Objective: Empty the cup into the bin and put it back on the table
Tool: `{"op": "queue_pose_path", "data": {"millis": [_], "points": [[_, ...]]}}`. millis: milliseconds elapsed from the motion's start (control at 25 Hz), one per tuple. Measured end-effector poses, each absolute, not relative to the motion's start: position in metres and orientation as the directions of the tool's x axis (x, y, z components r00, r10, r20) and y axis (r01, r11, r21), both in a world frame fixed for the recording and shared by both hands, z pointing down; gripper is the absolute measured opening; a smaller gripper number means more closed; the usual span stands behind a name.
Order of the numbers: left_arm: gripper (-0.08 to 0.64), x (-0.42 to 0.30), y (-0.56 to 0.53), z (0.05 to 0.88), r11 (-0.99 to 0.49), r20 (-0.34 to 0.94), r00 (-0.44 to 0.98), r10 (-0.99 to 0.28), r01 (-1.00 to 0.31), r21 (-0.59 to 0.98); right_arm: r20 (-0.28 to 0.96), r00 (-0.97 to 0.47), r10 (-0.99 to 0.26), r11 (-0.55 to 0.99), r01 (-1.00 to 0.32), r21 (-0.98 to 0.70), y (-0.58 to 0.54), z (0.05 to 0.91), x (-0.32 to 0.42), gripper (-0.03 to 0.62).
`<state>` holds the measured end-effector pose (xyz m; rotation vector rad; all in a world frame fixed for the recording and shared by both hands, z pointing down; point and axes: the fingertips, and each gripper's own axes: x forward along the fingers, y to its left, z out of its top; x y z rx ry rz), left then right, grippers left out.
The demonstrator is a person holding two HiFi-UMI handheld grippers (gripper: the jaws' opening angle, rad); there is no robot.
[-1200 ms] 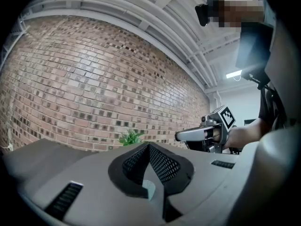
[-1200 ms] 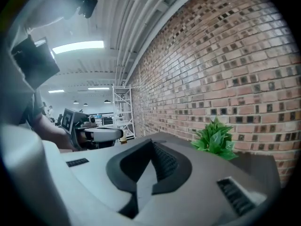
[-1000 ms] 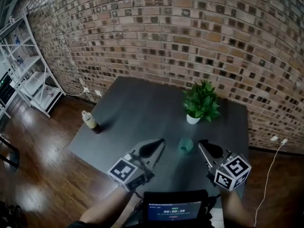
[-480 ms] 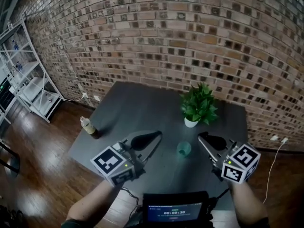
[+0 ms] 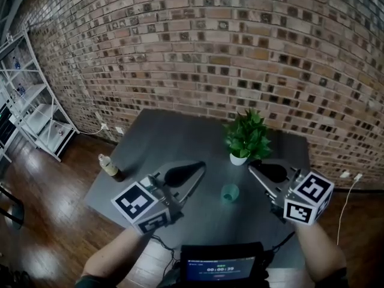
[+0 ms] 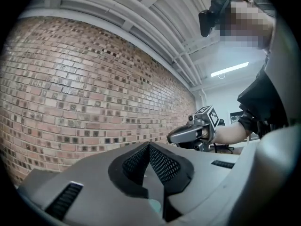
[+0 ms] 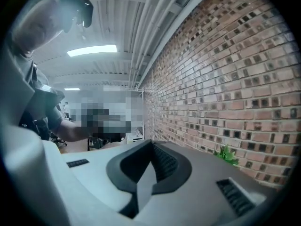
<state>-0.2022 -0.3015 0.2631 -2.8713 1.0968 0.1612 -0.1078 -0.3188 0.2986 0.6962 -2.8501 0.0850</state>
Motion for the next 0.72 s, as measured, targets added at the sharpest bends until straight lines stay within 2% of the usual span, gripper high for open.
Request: {"op": "queue_pose_path", "data": {"millis": [120,720], "points": [[0.000,-0.200,-0.302,0.257,-0.748,-0.109,0.748,-0.654,-0.662,-0.057,0.197,-0.871,-0.450,0.885,-0.464,-0.027,-0.321,0.293,-0.108,0.000],[0.000,-0.203,-0.306,0.257,-0.763,-0.104,0.761,-0.641,-0.646,-0.022,0.196,-0.868,-0.457,0.881,-0.471,-0.033,-0.329,0.286,-0.114,0.000]]}}
